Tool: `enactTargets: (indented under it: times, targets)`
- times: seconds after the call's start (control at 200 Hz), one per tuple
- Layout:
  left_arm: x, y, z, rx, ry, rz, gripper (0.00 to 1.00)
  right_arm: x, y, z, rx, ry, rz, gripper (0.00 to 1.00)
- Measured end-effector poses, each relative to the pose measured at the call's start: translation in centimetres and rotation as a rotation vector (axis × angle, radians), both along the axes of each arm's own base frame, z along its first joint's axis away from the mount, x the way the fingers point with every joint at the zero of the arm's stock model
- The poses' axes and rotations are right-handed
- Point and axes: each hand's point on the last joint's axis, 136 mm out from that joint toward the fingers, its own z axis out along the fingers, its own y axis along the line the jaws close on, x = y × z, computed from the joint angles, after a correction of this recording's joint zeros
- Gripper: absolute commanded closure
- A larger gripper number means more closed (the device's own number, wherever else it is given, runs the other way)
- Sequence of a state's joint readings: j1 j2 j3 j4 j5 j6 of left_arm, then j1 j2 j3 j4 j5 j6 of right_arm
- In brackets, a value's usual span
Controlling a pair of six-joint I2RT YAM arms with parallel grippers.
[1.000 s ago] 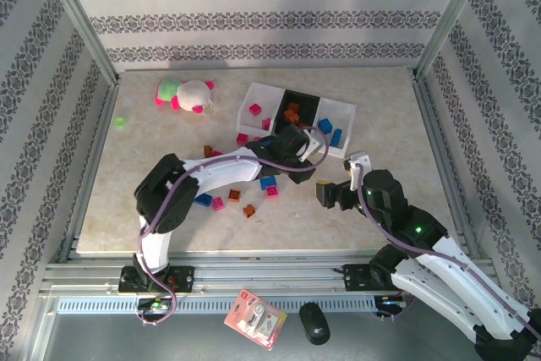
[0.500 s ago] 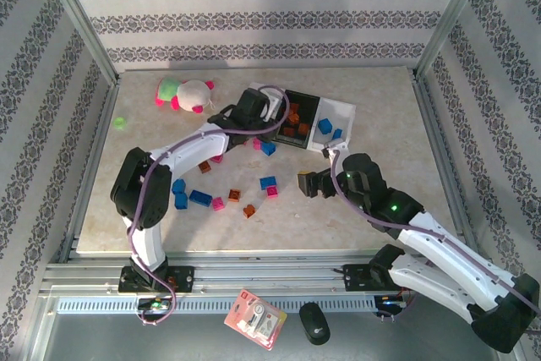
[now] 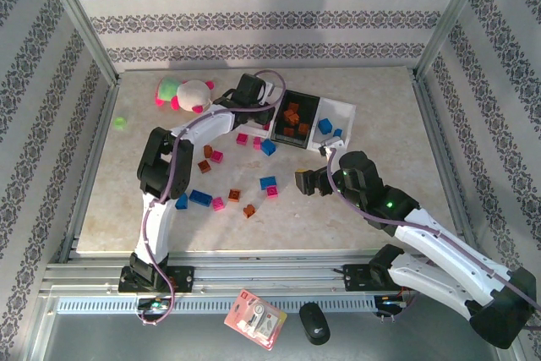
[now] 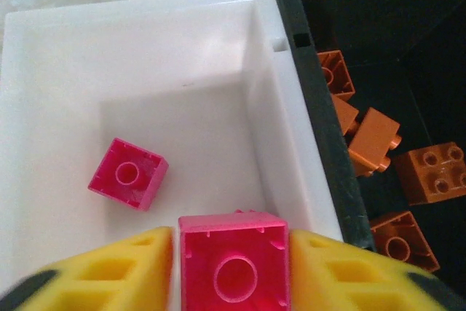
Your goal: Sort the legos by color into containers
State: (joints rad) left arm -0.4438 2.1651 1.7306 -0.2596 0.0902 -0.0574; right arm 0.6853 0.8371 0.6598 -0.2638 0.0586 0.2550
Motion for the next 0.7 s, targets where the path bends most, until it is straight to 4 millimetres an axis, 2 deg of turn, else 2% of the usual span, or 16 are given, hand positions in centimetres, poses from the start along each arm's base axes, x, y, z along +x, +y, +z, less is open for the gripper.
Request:
enactTargets:
  times: [0.12, 0.225, 0.355, 0.555, 0.61, 0.7]
  targets:
    - [-0.1, -0.2, 0.1, -0.011, 0.001, -0.014, 0.2, 0.1, 0.0, -0.1, -0.003, 0.002, -0.002, 0.03]
    - [-1.0, -0.1, 0.4, -0.012, 0.001, -0.034, 0.07, 0.3, 0.2, -0.5, -0.016, 0.011, -0.006, 0.03]
    - [-3.4, 1.1, 2.6, -0.018, -0.027, -0.039, 0.0, 1.1, 0.8, -1.5, -0.051, 0.035, -0.016, 0.03]
    - [-8.6, 3.7, 7.5, -0.065, -0.136, -0.03, 0.01, 3.7, 2.6, -3.9, -0.112, 0.091, -0.034, 0.05]
    - [-10.2, 4.5, 8.2, -0.077, -0.156, -0.019, 0.0, 4.4, 3.2, -4.9, -0.124, 0.107, -0.034, 0.07]
    - [-12.9, 6.0, 8.2, -0.095, -0.162, 0.002, 0.0, 5.6, 4.4, -6.1, -0.134, 0.131, -0.028, 0.09]
